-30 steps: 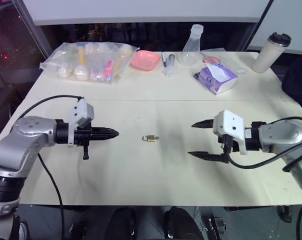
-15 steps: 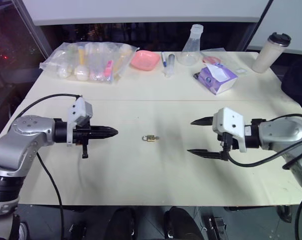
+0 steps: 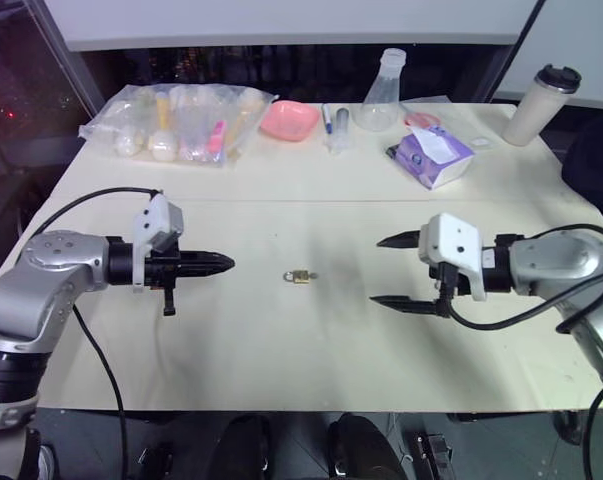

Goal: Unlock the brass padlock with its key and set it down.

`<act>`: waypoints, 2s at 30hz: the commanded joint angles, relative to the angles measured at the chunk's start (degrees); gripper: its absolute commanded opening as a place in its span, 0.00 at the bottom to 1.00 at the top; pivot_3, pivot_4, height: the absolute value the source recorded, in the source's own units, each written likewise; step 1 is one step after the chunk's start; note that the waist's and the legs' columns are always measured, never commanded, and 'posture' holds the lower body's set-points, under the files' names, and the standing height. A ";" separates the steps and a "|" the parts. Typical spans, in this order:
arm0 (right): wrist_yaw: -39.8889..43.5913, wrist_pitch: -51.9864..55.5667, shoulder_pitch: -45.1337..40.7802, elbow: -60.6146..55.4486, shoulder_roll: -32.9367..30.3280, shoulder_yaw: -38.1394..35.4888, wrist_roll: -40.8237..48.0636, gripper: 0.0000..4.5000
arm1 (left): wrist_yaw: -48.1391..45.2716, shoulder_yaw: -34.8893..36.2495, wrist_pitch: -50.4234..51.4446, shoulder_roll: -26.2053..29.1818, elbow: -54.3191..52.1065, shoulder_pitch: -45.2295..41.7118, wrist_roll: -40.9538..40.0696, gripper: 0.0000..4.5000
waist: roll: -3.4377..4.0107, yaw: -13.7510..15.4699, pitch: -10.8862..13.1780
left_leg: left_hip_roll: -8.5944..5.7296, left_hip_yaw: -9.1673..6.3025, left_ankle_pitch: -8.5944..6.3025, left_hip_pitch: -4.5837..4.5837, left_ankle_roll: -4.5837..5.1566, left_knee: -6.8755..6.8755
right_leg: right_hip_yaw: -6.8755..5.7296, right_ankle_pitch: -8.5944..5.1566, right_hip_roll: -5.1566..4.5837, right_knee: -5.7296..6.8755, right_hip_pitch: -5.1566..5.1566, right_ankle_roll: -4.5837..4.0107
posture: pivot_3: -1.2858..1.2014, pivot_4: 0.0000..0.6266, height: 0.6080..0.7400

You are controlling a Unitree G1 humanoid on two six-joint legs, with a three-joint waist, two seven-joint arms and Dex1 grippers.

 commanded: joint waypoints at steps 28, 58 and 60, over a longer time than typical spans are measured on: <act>-9.61 4.80 4.39 -9.79 3.27 -1.12 -0.46 1.00 | -6.57 -21.78 -35.23 -25.50 44.53 -23.59 26.28 0.99 | -0.03 0.12 0.02 | -0.03 0.02 0.00 -0.06 0.02 0.09 | 0.01 0.01 0.10 0.08 -0.07 0.02 | 0.52 0.24 0.81; -10.90 0.96 -0.12 -7.54 3.80 2.39 -5.05 1.00 | -8.00 -19.85 -40.81 -26.69 50.65 -23.56 30.60 0.16 | -0.04 -0.44 0.01 | -0.03 -0.01 0.00 -0.03 0.03 0.13 | 0.01 0.02 0.10 0.12 -0.03 0.03 | 0.52 0.24 0.81; -11.80 -5.97 -1.22 -4.88 4.28 6.31 -11.46 1.00 | -9.53 -18.10 -37.17 -25.38 47.83 -24.41 28.07 0.16 | -0.04 -0.41 0.01 | 0.01 -0.01 0.00 -0.02 0.03 0.09 | 0.01 0.01 0.16 0.19 -0.10 0.02 | 0.52 0.24 0.81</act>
